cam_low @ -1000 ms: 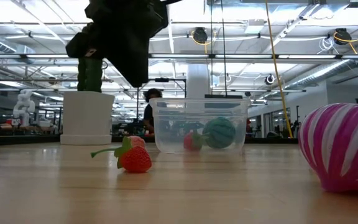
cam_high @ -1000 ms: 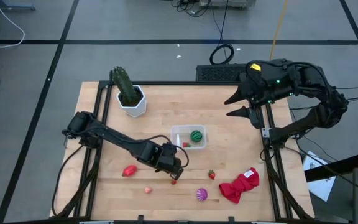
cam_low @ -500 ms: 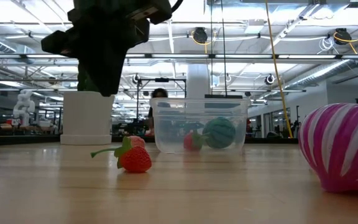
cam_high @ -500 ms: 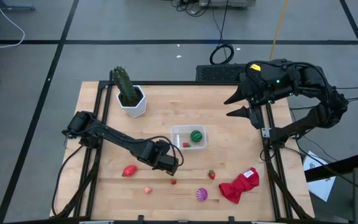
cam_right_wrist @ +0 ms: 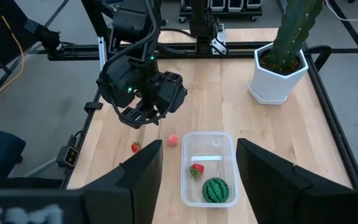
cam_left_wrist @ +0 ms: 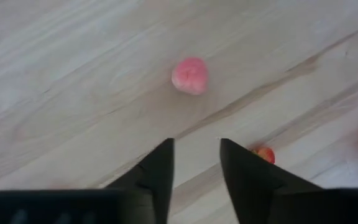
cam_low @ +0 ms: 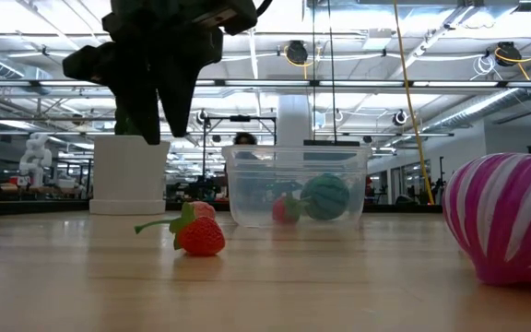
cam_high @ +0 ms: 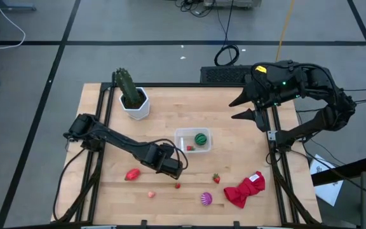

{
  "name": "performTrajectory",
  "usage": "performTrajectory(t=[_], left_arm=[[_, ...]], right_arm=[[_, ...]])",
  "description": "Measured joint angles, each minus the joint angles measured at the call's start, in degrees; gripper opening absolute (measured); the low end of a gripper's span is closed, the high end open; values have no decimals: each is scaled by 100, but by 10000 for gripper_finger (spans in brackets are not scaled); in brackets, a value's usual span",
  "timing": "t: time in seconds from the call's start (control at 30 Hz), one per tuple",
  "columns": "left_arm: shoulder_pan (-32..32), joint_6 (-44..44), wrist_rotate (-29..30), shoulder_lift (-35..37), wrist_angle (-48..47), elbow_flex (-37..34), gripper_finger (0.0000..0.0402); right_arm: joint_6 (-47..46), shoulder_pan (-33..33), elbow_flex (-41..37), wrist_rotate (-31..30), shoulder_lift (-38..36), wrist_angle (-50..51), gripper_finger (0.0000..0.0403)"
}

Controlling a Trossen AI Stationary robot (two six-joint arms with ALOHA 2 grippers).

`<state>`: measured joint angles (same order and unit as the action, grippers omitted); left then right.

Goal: Pick and placing Produce into tupperware
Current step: Put the top peach into the transparent bin

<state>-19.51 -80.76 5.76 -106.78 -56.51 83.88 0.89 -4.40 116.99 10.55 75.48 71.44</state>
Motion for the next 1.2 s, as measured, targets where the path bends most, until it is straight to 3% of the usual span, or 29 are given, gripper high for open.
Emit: performTrajectory(t=[0.2,0.4,0.67,1.2], left_arm=[[0,112,15,0,82,0,228],[0,735,118,0,548,0,270],[57,1654,376,0,1021,0,282],[104,1660,170,-601,687,0,280]], right_arm=[[0,-1,0,0,1,0,196],[0,-1,0,0,1,0,196],[-1,1,0,1,1,-1,196],[0,-1,-2,2,5,-41,196]])
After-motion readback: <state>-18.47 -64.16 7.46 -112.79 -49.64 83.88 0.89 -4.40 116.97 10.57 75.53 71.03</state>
